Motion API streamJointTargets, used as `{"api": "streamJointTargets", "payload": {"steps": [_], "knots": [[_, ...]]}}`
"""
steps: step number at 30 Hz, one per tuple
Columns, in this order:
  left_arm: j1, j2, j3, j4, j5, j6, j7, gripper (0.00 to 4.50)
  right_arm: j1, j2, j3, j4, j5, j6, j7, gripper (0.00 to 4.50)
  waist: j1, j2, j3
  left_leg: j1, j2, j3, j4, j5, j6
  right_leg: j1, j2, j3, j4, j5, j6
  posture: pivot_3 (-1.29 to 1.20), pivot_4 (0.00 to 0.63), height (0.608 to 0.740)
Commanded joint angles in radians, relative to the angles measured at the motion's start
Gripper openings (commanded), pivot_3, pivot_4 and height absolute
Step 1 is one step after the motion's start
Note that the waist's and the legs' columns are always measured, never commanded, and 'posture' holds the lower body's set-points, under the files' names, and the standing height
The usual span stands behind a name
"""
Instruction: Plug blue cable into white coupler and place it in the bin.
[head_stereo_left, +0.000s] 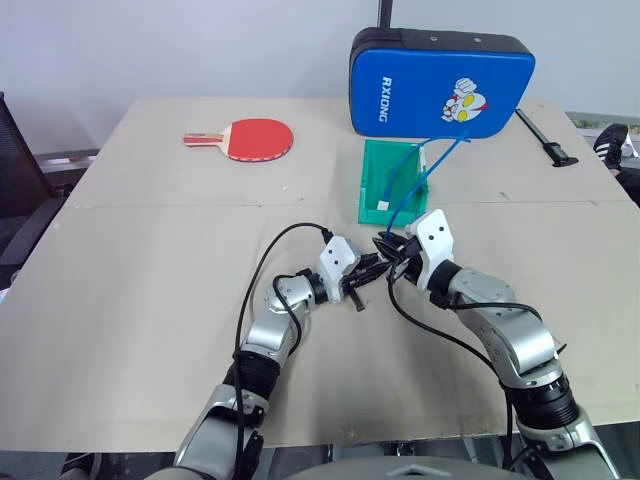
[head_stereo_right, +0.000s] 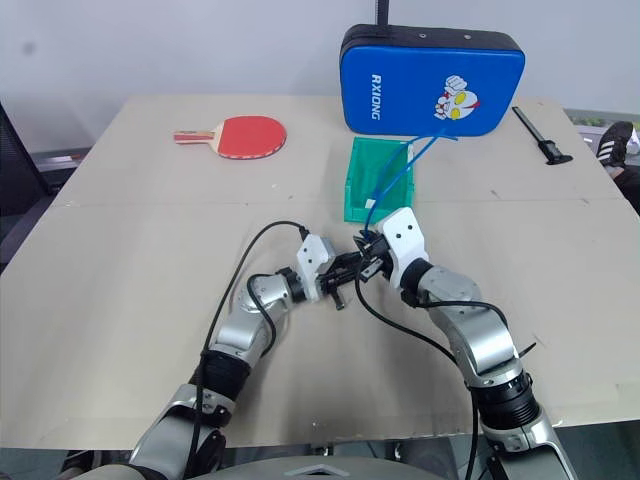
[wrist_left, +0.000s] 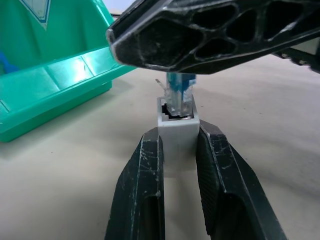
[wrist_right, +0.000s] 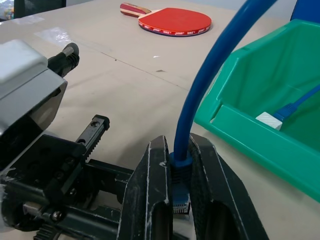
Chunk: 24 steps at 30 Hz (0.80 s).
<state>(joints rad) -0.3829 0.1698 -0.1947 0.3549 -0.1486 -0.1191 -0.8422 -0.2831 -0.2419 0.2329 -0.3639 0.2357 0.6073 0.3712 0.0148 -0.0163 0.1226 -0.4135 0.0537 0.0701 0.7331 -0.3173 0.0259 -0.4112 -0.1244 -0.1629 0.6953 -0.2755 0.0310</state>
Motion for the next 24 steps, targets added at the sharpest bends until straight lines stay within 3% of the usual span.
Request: {"api": "streamJointTargets", "payload": {"steps": [1, 7, 24], "knots": [[0.022, -0.012, 0.001, -0.018, 0.000, 0.029, 0.031, 0.29, 0.006, 0.012, -0.002, -0.035, -0.018, 0.030, -0.034, 0.00, 0.000, 0.000, 0.000, 0.000, 0.000, 0.000, 0.000, 0.000, 0.000, 0.000, 0.000, 0.000, 0.000, 0.000, 0.000, 0.00, 0.150, 0.663], [0.048, -0.015, -0.015, -0.069, -0.001, 0.058, 0.042, 0.29, -0.001, 0.072, -0.012, 0.010, -0.049, 0.050, -0.103, 0.00, -0.001, 0.000, 0.000, 0.000, 0.000, 0.000, 0.000, 0.000, 0.000, 0.000, 0.000, 0.000, 0.000, 0.000, 0.000, 0.00, 0.150, 0.663], [0.090, -0.047, -0.029, -0.189, 0.026, 0.151, 0.161, 0.29, 0.059, 0.096, 0.049, 0.002, -0.146, 0.161, -0.206, 0.00, -0.001, 0.001, -0.003, 0.000, 0.000, -0.001, 0.000, 0.000, 0.000, 0.000, 0.000, 0.000, -0.001, 0.000, 0.000, 0.00, 0.150, 0.663]]}}
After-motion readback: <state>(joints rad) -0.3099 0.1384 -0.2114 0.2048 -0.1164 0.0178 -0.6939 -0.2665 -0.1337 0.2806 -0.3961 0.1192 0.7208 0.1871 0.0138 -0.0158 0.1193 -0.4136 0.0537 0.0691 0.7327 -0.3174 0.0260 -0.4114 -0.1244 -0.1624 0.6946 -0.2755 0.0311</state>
